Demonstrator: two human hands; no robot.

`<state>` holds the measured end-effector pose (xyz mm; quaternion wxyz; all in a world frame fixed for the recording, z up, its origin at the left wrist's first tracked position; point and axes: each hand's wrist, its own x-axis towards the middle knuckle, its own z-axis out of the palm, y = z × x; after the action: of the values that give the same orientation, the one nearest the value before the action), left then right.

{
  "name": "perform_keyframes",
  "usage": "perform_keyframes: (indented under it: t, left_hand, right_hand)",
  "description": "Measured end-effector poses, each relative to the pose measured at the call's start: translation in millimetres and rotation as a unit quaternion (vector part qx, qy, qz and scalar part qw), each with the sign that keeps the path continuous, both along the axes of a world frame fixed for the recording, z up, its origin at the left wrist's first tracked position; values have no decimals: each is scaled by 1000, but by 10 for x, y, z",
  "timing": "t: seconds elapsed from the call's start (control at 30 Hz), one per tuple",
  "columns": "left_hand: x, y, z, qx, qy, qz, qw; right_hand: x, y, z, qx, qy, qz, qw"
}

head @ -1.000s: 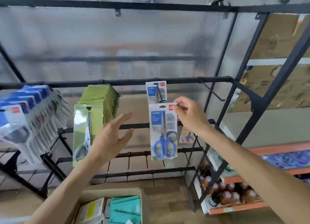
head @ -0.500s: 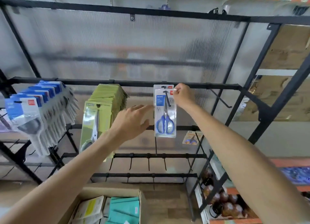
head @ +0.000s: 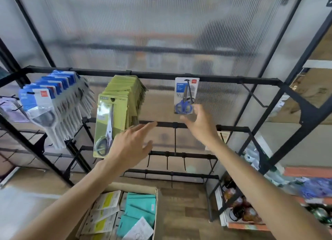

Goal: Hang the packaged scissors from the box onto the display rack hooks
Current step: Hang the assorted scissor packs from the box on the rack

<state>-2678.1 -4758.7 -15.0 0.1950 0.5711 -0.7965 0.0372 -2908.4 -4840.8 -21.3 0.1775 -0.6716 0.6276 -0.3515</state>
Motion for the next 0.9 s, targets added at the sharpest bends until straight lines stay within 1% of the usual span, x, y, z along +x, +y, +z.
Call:
perform_keyframes:
  t: [0.07,0.17,0.33,0.4,0.53,0.6,0.7,0.83,0.9]
  left_hand:
    - [112,232,-199,-9,-8,4,1000]
    - [153,378,-557,12,-13,-7,1000]
    - [208,693,-1166,88,8,8,996]
    - [321,914,-1459,132,28,25,991]
    - [686,1489,-1989,237,26,89,967]
    - [892,1734,-2137,250,30,113,961]
    - [1210,1970,-2297,260,42,126,956]
    - [1705,2112,-2589,300,39,121,946]
    - [1914,2120,-2728,324,32,125,937]
  right_hand:
    - [-4,557,-201,34,75,103,991]
    - [12,897,-515,69,168,185,966]
    - [115,1052,-971,32,229,234,944]
    - [155,1101,-1213,11,254,265,930]
    - [319,1237,-1635,86,288,350,887]
    - [452,1324,-1803,116,304,367,871]
    - [669,1426,-2086,173,314,378,854]
    - [948,1550,-2455,250,290,349,855]
    - [1085,1649,-2567,275,303,328,852]
